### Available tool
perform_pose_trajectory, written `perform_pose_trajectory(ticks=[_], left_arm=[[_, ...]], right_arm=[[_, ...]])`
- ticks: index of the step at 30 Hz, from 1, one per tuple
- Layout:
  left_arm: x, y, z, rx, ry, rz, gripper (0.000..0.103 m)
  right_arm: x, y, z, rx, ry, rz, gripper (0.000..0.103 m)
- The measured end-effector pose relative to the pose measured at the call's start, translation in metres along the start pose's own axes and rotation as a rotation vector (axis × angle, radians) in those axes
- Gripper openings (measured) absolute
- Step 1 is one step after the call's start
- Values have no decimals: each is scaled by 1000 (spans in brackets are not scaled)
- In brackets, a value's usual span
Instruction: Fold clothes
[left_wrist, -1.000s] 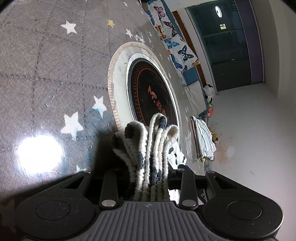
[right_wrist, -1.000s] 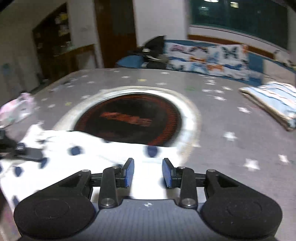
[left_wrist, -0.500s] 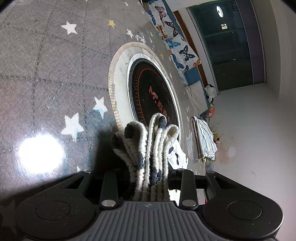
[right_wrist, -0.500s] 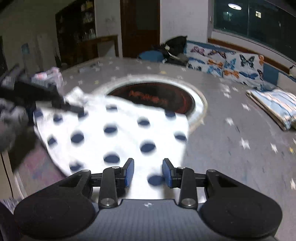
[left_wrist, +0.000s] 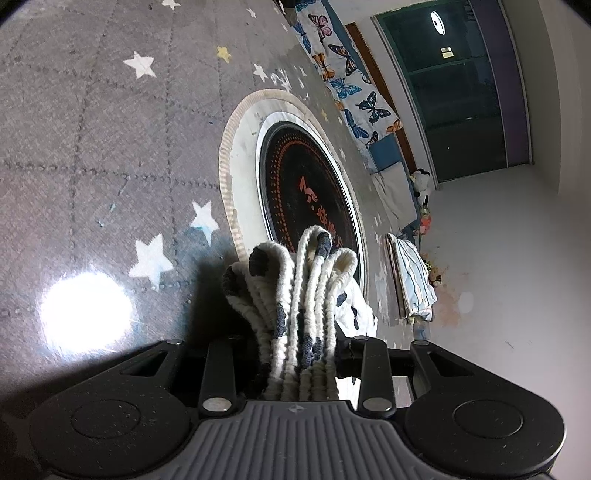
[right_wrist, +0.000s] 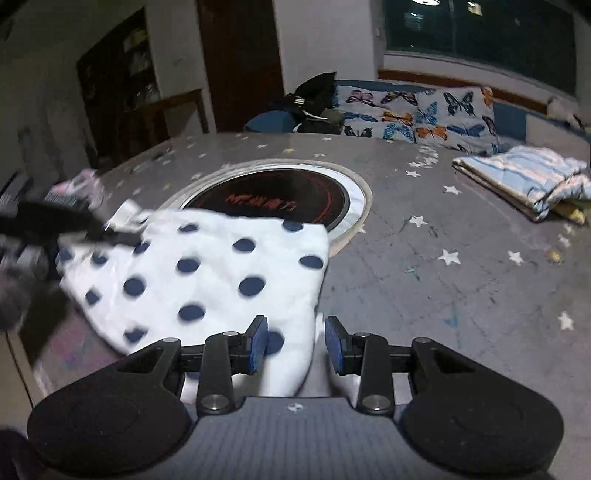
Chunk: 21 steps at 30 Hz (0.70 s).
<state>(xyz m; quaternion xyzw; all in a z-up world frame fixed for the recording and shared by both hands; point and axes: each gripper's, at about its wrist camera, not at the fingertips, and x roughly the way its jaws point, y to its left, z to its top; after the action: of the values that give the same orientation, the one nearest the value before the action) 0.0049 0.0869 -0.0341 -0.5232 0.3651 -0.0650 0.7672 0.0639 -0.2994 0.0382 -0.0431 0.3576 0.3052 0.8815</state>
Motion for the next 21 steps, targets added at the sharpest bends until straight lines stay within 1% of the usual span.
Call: perform_pose_trajectory(ticks=[4,10,12,13,14,17,21], left_arm=[[-3,0,3,8,-8,8,35],[-3,-2,4,25,-12,17,35],[-3,-4,4,30,-13,22,35],[-3,-4,4,32,-14,25,35],[-3,-6,4,35,-13,29,35],[-1,-17,5,57,-5,39,34],[8,-41,7,115,16,27,34]], right_arm=[[21,-10,4,106,5,29,37],[31,-4,2,126,-11,55,36],[33,2,1,124,-13,58,27],[33,3,1,123,-14,54,16],[33,5,1,130,-19,49,11],[25,7,1,138,-48,44,7],[1,4,4,137,-113,17,7]])
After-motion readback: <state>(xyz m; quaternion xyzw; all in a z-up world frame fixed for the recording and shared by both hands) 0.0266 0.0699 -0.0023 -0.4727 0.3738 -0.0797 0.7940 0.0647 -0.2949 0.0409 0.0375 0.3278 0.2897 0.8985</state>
